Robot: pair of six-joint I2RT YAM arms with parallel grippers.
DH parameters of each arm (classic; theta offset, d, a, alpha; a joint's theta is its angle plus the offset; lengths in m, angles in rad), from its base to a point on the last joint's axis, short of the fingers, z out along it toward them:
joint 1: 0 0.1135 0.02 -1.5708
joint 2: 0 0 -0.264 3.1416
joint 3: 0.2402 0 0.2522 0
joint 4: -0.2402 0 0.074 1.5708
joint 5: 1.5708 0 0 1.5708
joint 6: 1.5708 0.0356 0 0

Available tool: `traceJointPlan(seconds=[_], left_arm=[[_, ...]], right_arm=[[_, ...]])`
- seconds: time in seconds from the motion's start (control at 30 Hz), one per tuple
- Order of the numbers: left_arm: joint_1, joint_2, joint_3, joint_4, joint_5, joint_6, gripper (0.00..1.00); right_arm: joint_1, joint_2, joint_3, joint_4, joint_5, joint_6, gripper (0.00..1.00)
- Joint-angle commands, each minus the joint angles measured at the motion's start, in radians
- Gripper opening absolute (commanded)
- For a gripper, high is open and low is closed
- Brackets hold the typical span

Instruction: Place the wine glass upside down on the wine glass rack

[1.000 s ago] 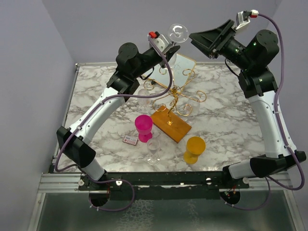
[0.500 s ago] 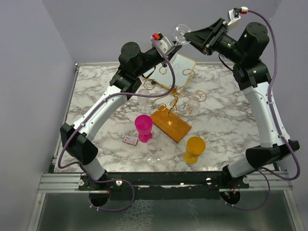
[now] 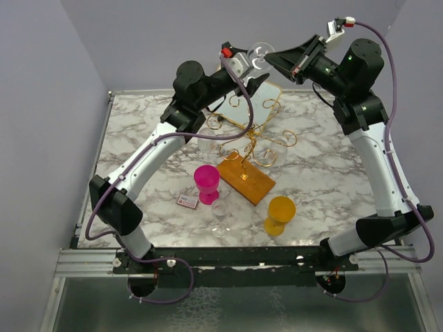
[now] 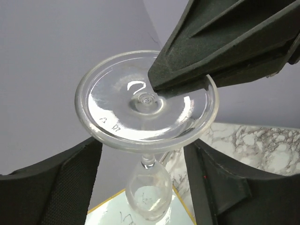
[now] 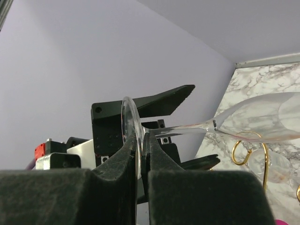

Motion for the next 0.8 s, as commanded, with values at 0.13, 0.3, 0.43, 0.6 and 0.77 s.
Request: traceJointPlan(seconds=[0.13,0.3,0.43,0.6,0.77], left_arm=[[-0.005,-0.113,-0.064,0.079,-0.046,-0.046,0.77],[-0.005,-0.163,-0.124,0.083,-0.086,-0.063,0.81],[-0.006,-0.217,-0.165,0.084,-0.131,-0.151,0.83],[-0.005,-0.292,-0.238,0.082,-0.193,-0.382,0.83],[-0.005,-0.357,-0.303,0.036,-0.258,-0.533,0.83]], right_arm=[[-0.006,-0.047,-0.011,0.072,0.128,-0.047,0.01],[-0.006,-0.056,-0.043,0.07,0.159,-0.049,0.01],[-0.006,-0.061,-0.057,0.012,0.182,-0.068,0.01],[-0.006,-0.084,-0.135,-0.062,0.154,-0.075,0.01],[-0.006,-0.101,-0.217,-0.133,0.089,-0.076,0.01]])
